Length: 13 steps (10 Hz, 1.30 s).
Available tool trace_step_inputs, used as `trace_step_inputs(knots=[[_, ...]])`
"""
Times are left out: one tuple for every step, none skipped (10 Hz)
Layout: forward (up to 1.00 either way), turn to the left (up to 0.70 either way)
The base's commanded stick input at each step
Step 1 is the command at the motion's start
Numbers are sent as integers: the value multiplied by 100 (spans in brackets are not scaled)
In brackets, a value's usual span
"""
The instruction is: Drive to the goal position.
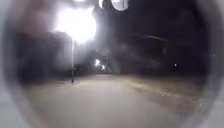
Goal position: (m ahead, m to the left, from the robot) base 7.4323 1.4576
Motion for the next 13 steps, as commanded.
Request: trace_step_inputs(knots=[[100,0],[100,0],[100,0],[100,0],[100,0],[100,0],[100,0],[100,0],[100,0],[100,0],[100,0],[100,0],[100,0]])
